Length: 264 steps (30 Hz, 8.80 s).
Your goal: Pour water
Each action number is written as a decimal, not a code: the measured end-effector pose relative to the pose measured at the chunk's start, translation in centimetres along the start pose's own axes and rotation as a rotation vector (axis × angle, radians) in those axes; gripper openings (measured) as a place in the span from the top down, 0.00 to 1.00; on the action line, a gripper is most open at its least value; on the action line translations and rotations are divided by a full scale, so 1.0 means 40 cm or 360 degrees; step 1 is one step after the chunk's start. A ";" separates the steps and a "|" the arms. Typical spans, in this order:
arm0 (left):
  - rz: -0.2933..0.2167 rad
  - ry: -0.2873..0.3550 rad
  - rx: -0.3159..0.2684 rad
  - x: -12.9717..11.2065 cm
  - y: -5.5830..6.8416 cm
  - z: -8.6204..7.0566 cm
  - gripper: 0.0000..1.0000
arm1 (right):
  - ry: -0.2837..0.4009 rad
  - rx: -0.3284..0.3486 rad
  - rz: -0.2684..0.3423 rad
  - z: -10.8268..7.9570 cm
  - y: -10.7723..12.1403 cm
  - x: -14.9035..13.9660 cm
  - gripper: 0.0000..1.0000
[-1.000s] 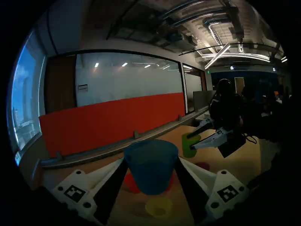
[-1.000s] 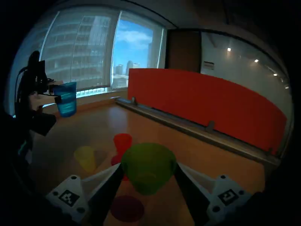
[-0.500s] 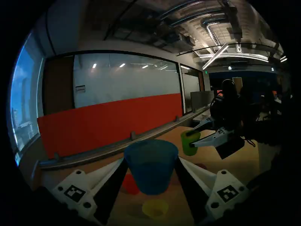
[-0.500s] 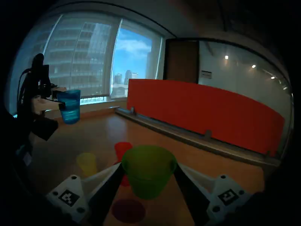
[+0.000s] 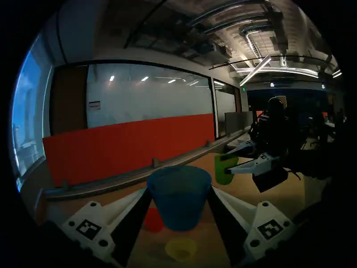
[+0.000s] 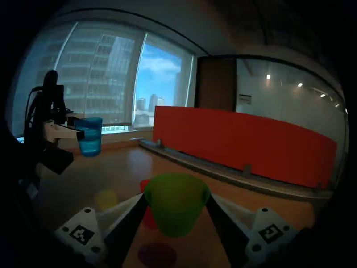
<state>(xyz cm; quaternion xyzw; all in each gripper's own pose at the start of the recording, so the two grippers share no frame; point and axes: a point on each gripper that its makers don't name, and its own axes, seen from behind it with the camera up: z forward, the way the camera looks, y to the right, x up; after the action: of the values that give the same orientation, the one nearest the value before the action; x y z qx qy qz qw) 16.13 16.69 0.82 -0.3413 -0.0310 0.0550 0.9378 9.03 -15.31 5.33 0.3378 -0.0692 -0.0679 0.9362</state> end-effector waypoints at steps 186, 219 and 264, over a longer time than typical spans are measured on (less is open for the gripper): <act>0.1868 0.0041 0.0196 0.303 0.095 0.065 0.15 | 0.0098 0.0583 -0.0056 0.032 -0.364 0.067 0.09; 0.2030 0.0044 0.0199 0.319 0.101 0.068 0.15 | 0.0116 0.0567 -0.0046 0.030 -0.358 0.068 0.09; 0.2382 0.0079 0.0249 0.336 0.139 0.070 0.15 | 0.0139 0.0547 -0.0043 0.033 -0.352 0.082 0.09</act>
<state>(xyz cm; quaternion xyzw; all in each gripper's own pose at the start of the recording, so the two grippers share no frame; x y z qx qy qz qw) 28.76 24.37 -0.33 -0.2046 0.2344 0.6720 0.6720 10.90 -27.43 -2.43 0.4963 -0.0345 -0.0530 0.8658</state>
